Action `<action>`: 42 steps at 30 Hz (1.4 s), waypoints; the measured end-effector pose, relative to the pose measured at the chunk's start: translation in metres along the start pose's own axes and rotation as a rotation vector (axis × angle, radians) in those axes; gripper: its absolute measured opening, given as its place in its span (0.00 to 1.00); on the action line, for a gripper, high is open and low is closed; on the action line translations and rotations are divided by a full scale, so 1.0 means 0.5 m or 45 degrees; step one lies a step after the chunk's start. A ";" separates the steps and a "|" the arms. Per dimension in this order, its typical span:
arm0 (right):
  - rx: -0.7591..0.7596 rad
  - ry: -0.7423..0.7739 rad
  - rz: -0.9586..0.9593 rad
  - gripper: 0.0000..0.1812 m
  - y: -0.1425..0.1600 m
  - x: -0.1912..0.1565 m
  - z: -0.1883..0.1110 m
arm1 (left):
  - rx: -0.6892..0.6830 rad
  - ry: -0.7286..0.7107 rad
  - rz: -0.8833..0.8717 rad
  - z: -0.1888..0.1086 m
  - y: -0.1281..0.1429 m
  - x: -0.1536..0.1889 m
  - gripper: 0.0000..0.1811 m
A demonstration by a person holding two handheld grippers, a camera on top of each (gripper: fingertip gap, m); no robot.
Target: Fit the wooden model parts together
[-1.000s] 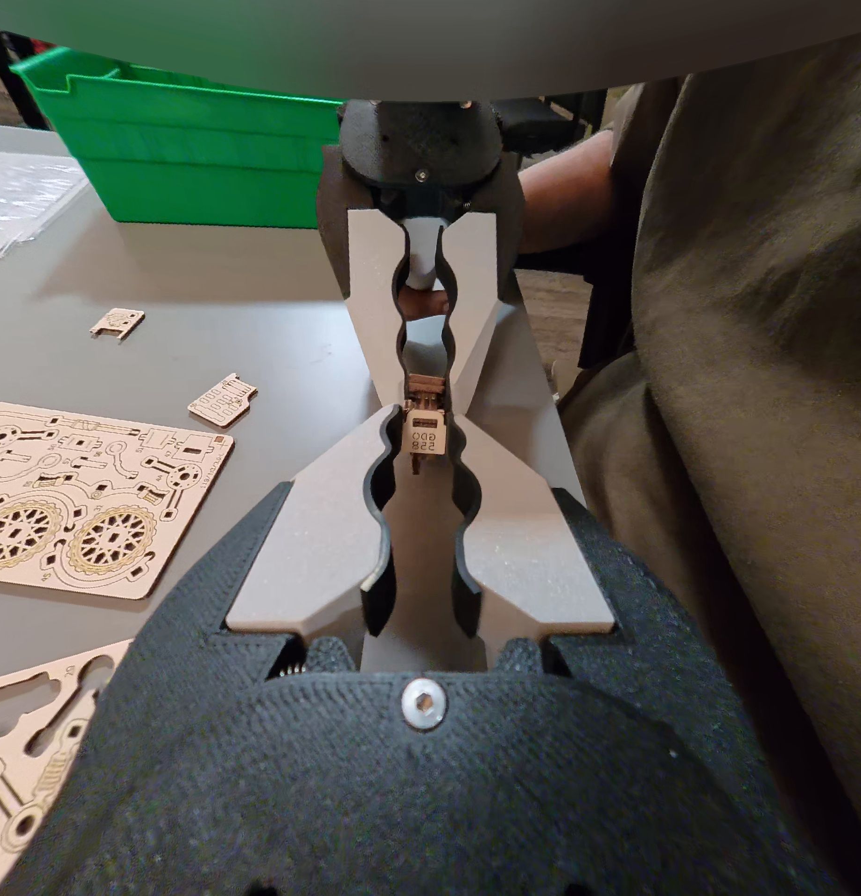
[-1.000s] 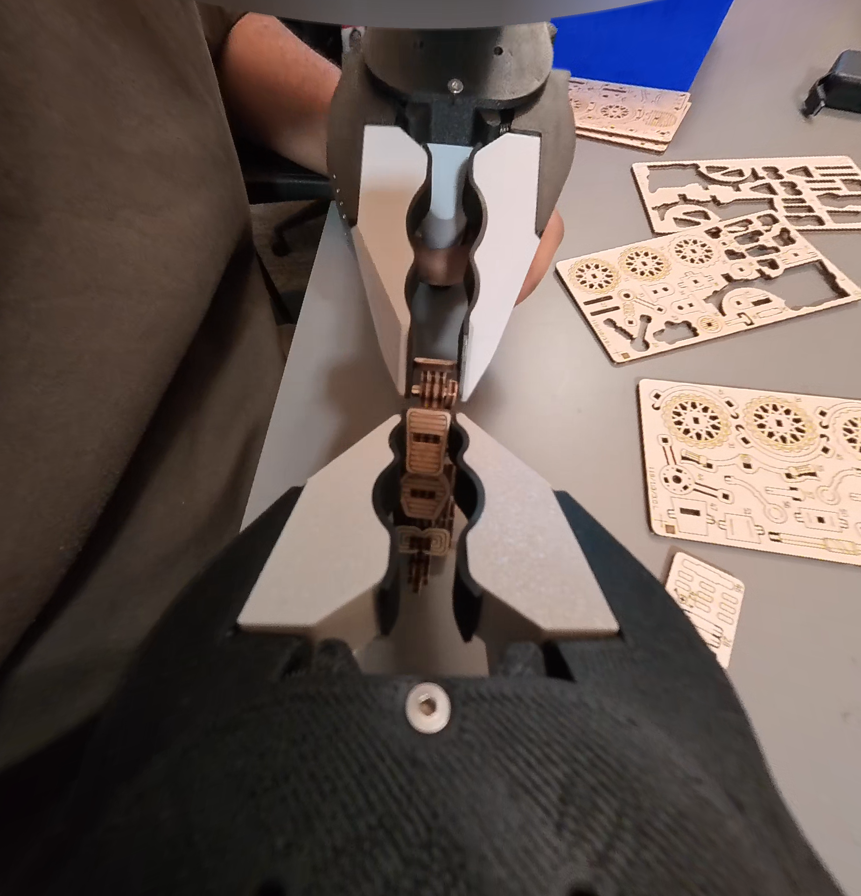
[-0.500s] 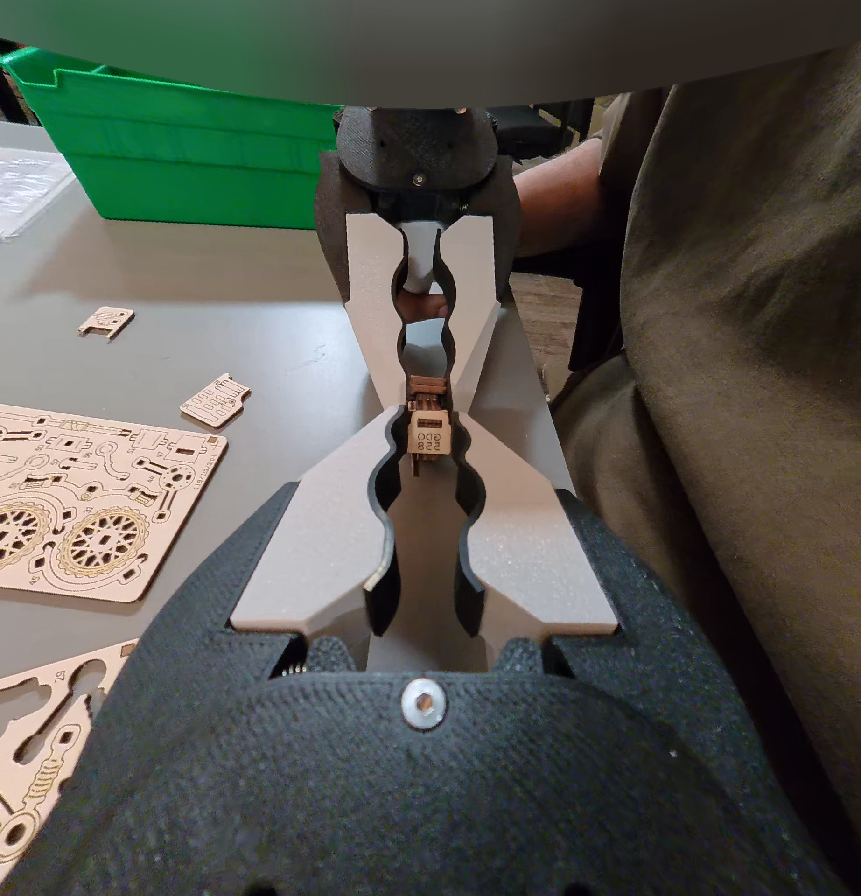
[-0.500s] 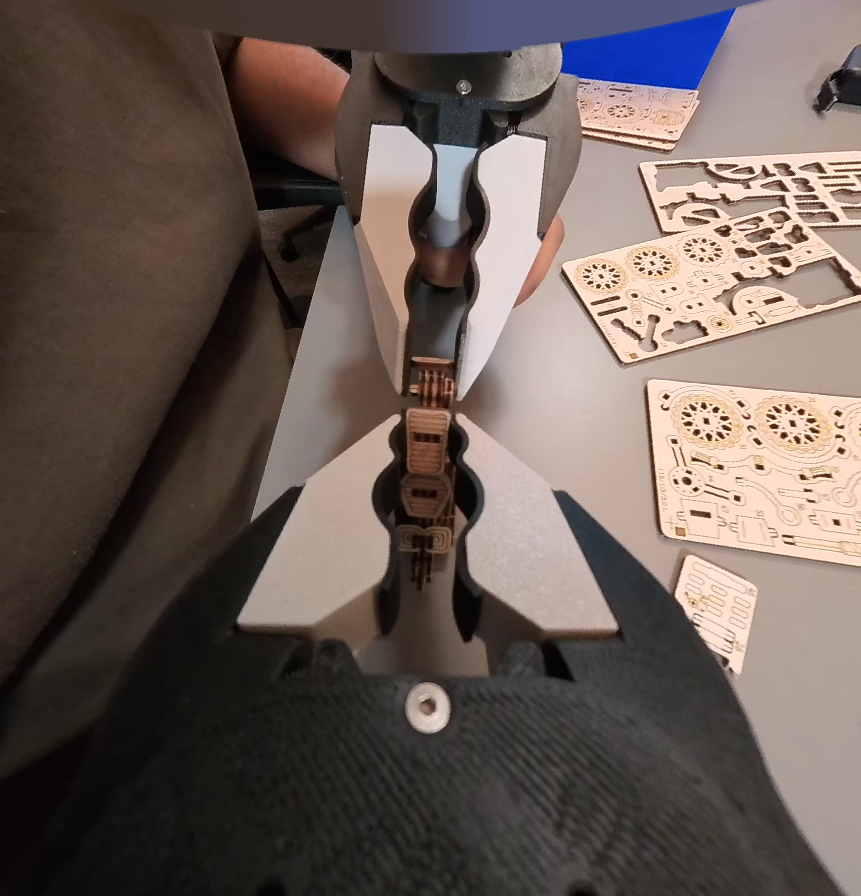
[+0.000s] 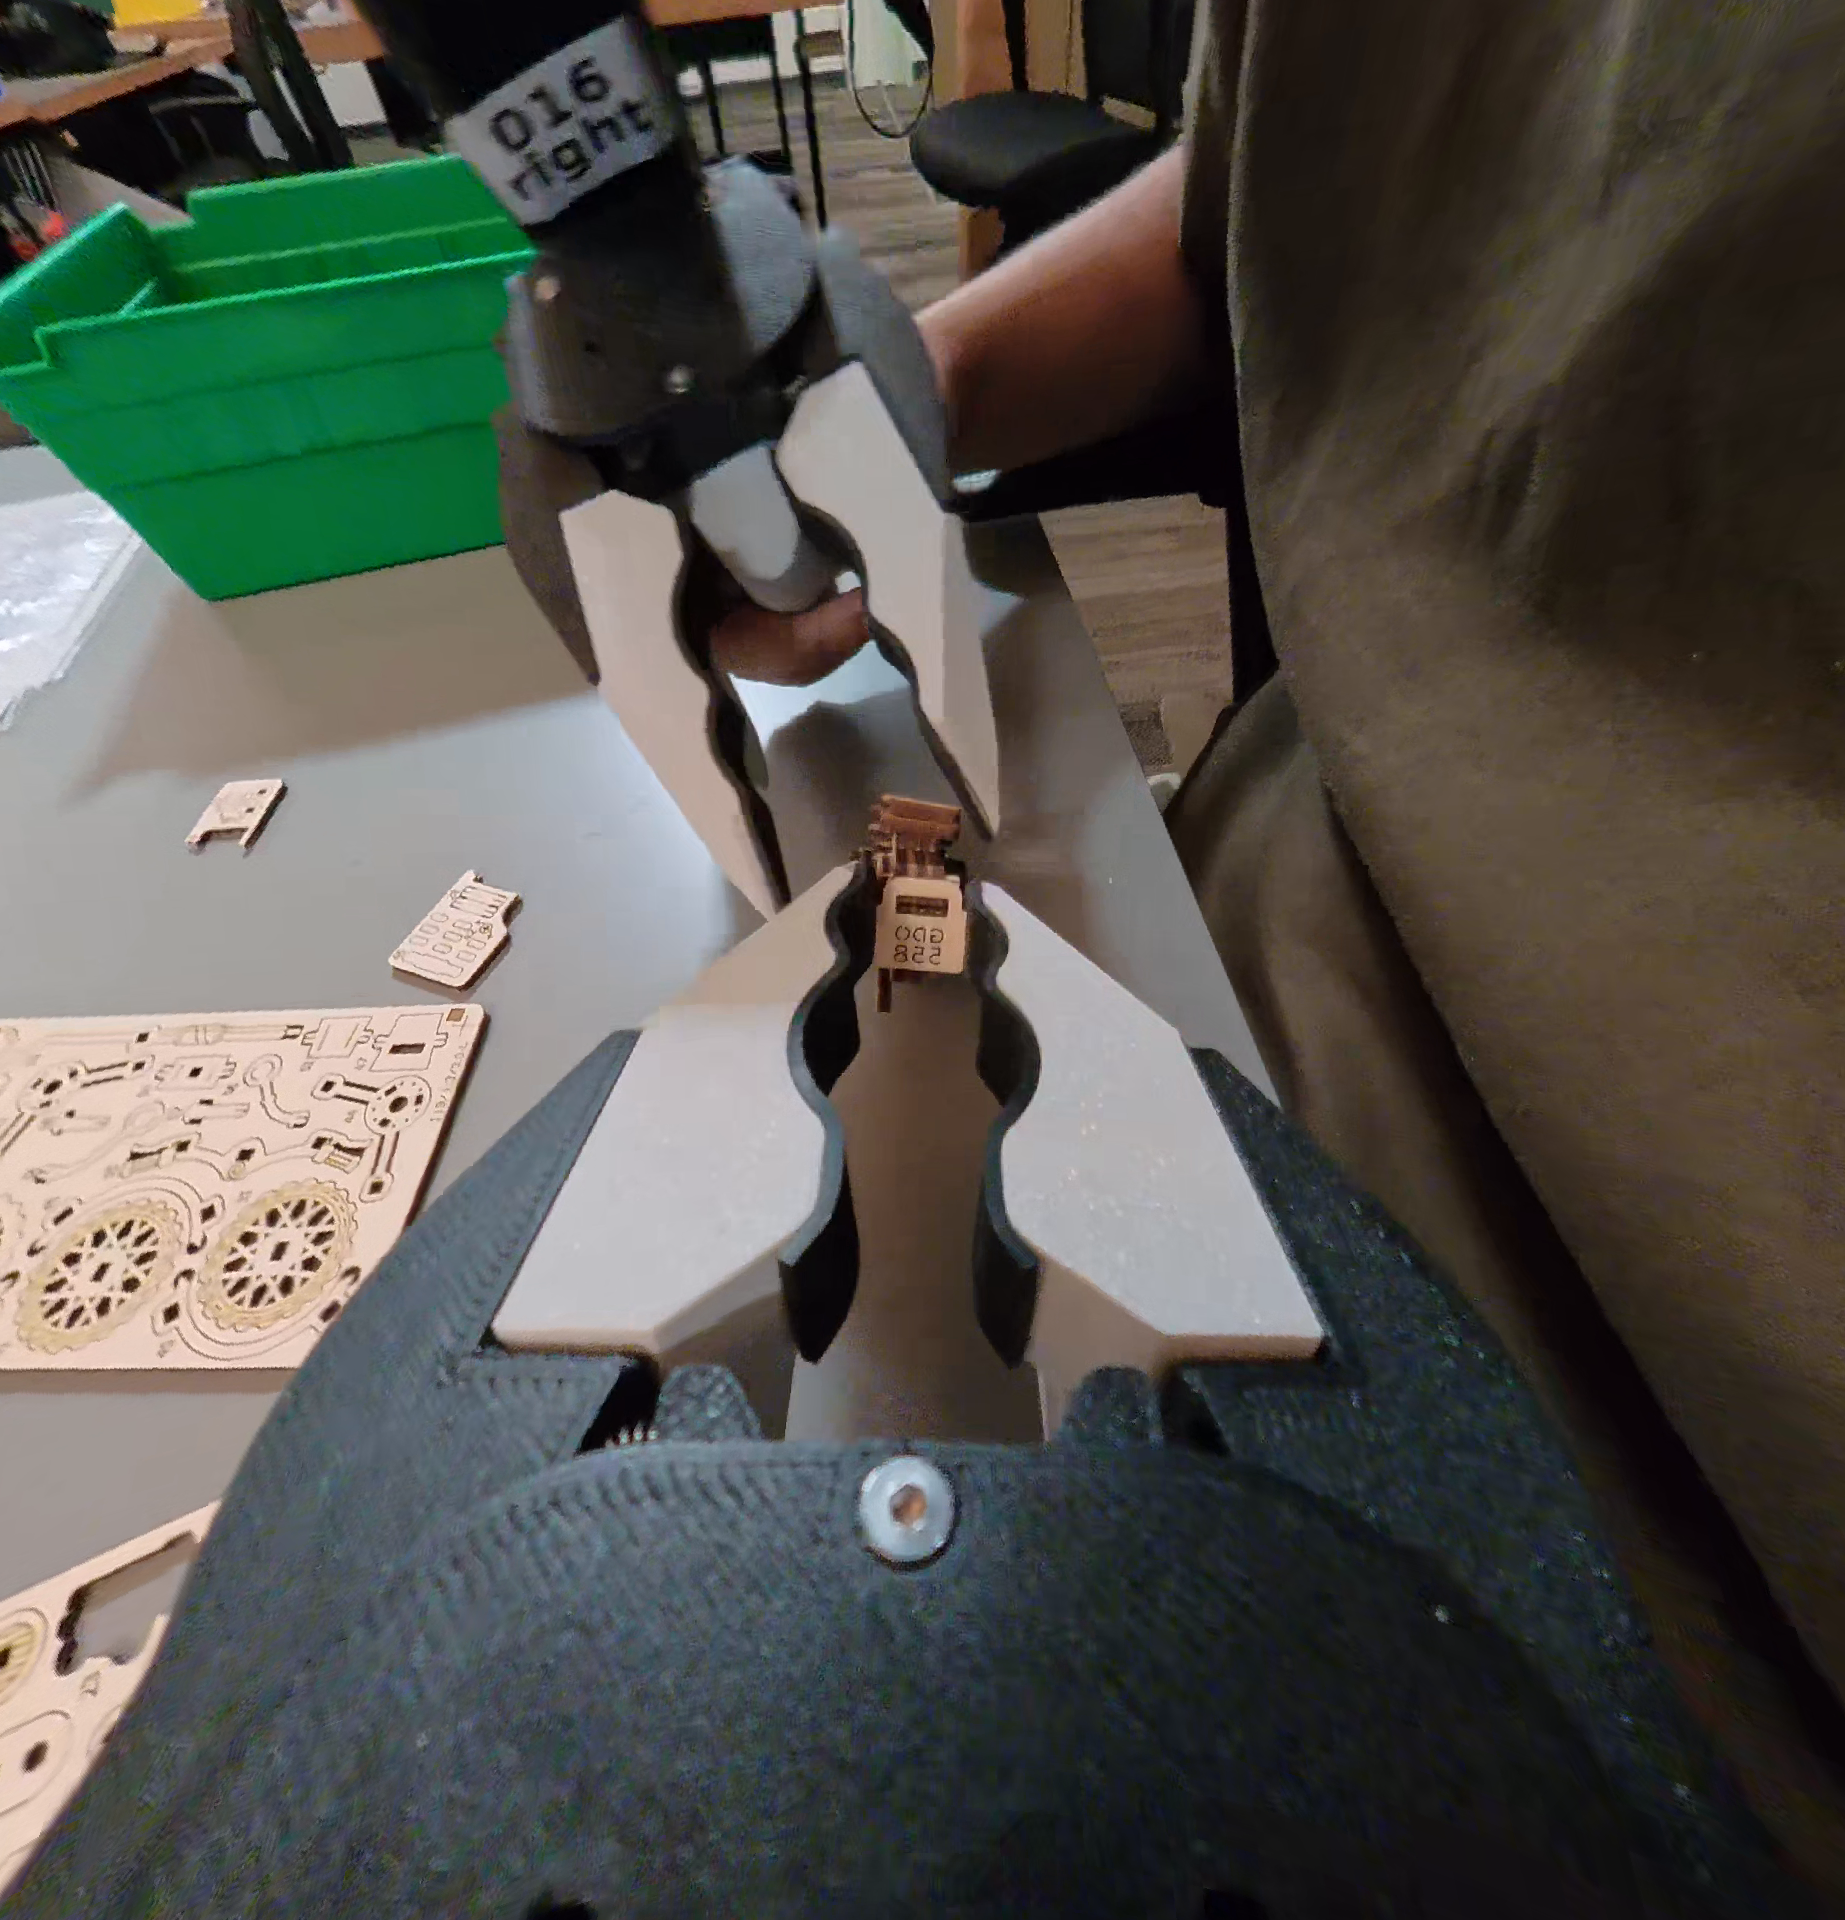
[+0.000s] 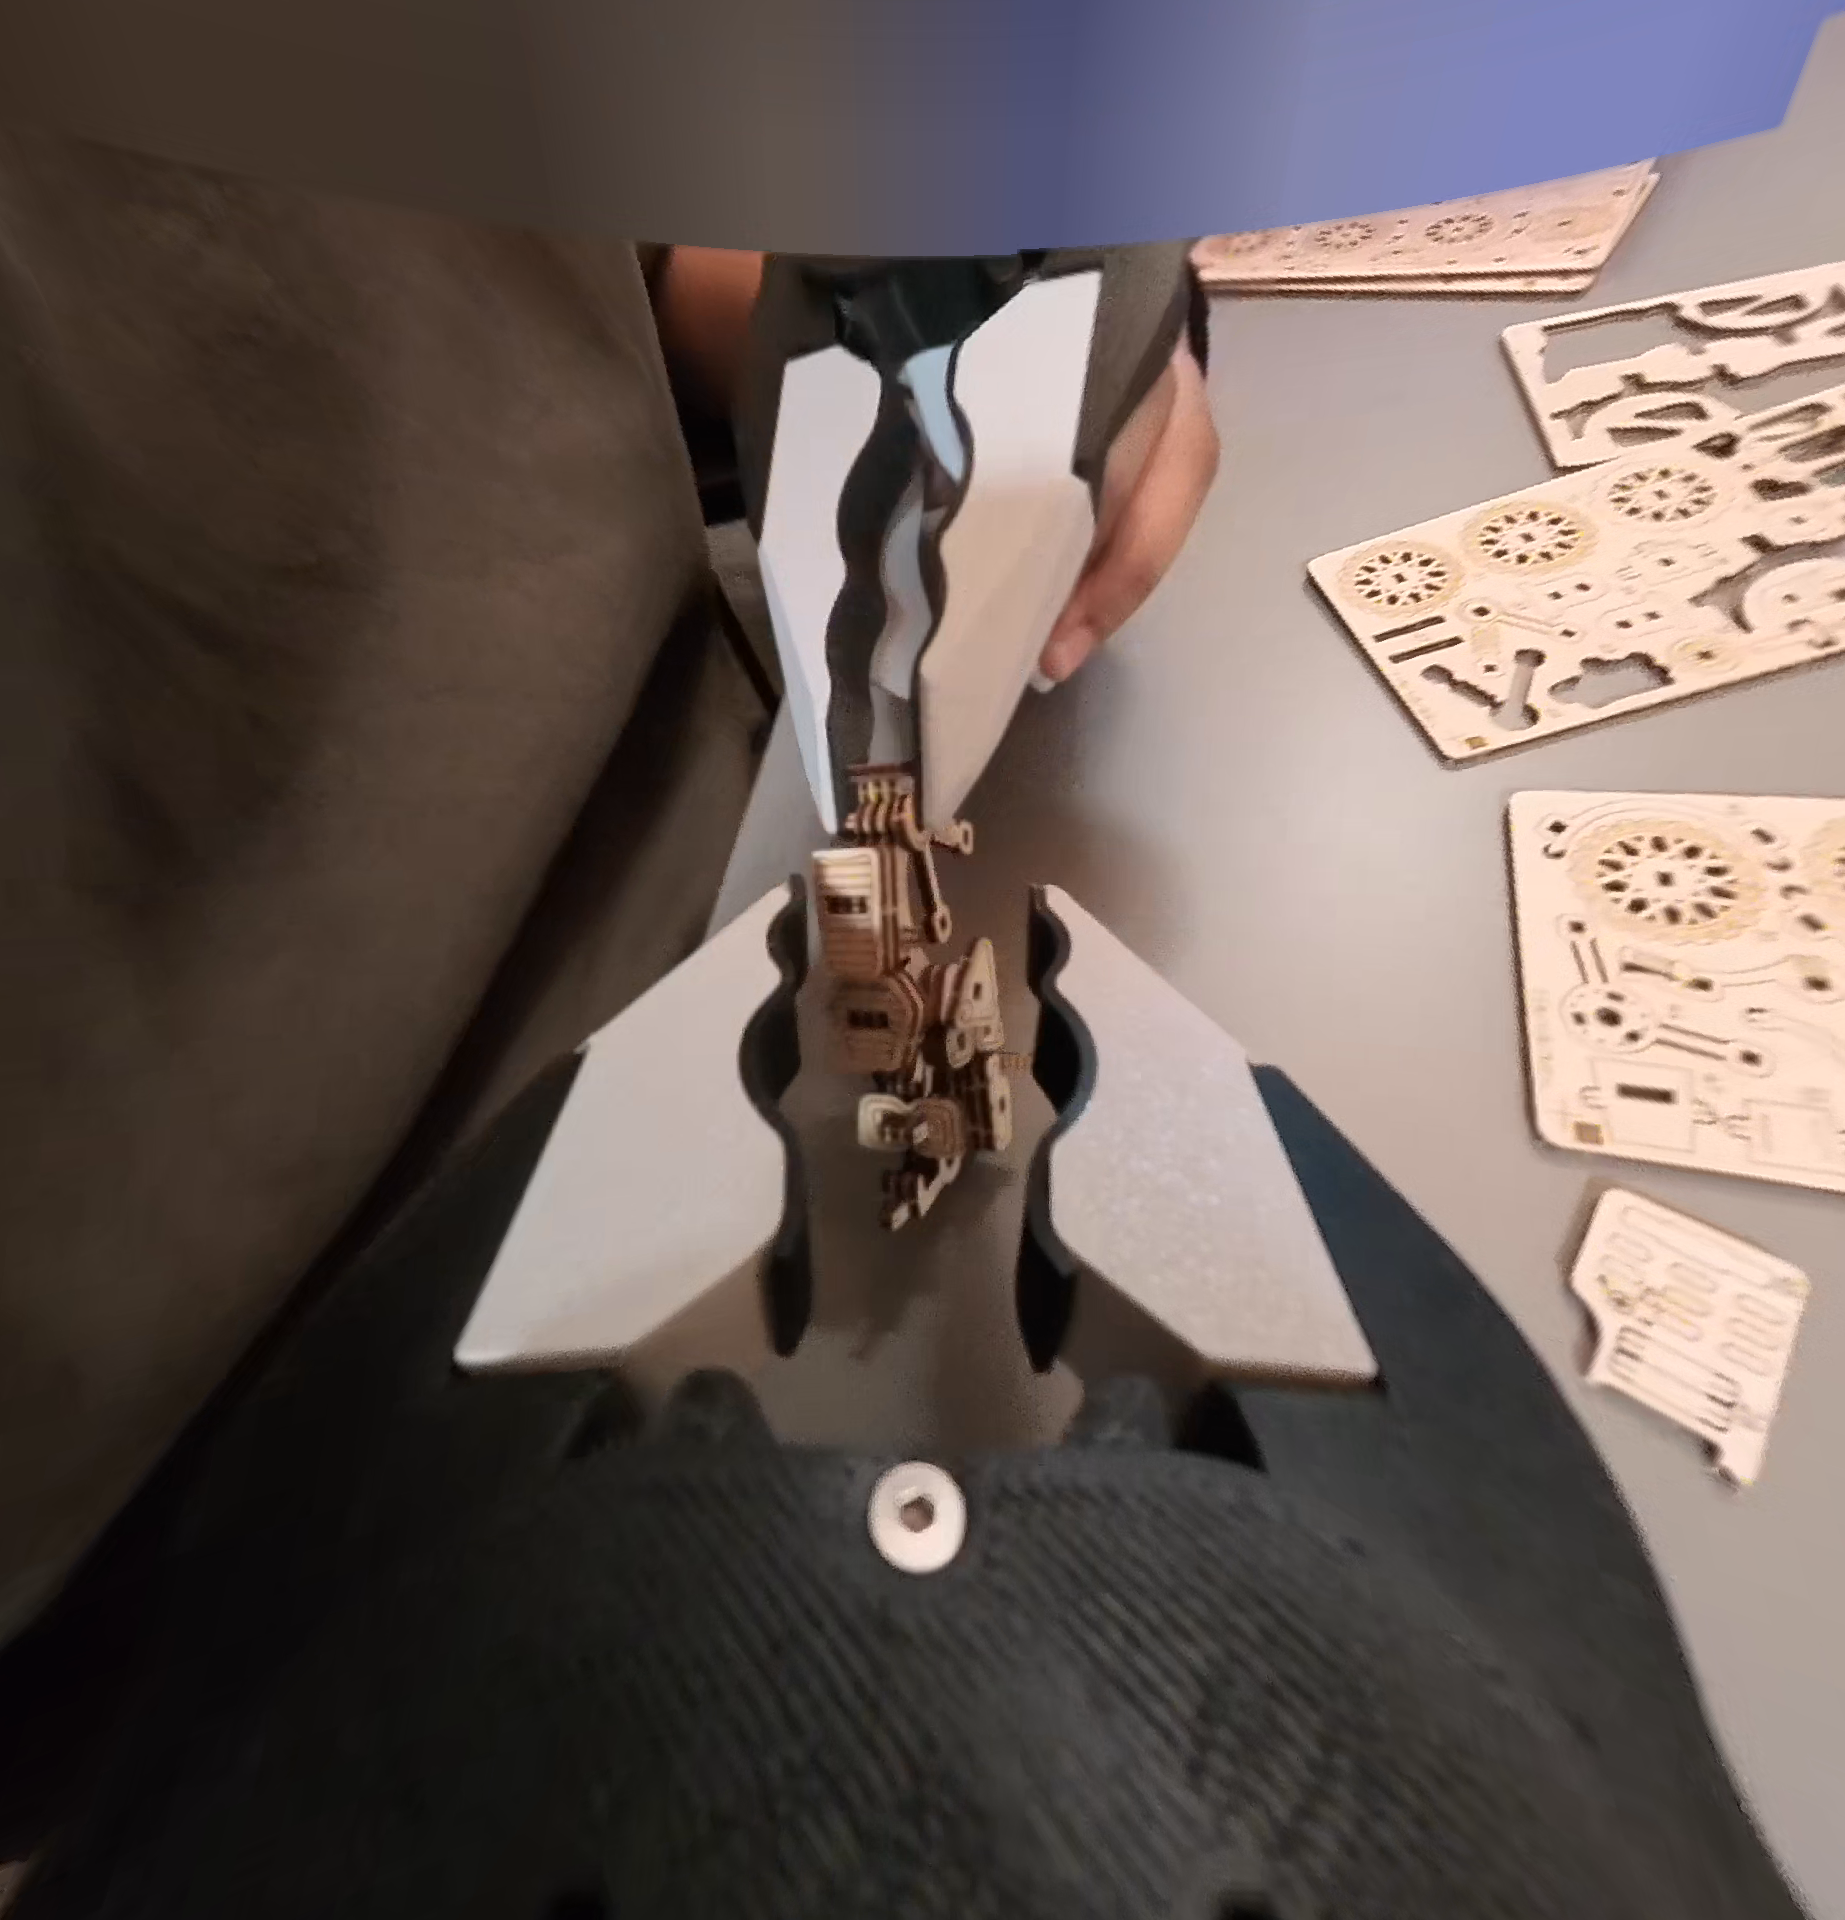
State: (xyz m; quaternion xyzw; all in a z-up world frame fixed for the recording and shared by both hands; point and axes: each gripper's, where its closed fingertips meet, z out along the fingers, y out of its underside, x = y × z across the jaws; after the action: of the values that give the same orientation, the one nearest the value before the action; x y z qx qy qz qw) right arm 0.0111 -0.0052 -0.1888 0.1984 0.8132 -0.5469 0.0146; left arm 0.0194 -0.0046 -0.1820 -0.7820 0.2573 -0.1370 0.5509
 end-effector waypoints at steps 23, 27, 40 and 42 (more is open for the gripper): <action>-0.165 -0.534 0.256 0.26 0.022 -0.094 0.016 | -0.077 0.035 0.283 0.024 -0.001 0.054 0.09; -0.216 -0.514 0.229 0.22 0.023 -0.095 0.013 | -0.086 0.034 0.283 0.026 0.001 0.054 0.08; -0.276 -0.398 0.185 0.20 0.024 -0.069 -0.006 | -0.090 0.025 0.307 0.030 0.001 0.057 0.09; -0.288 -0.316 0.145 0.17 0.015 -0.040 -0.027 | -0.074 0.029 0.288 0.030 0.000 0.056 0.09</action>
State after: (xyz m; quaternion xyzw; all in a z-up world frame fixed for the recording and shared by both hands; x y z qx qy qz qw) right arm 0.0345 0.0030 -0.1851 0.1721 0.8490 -0.4705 0.1680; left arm 0.0501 -0.0080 -0.1894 -0.7620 0.3540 -0.0755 0.5370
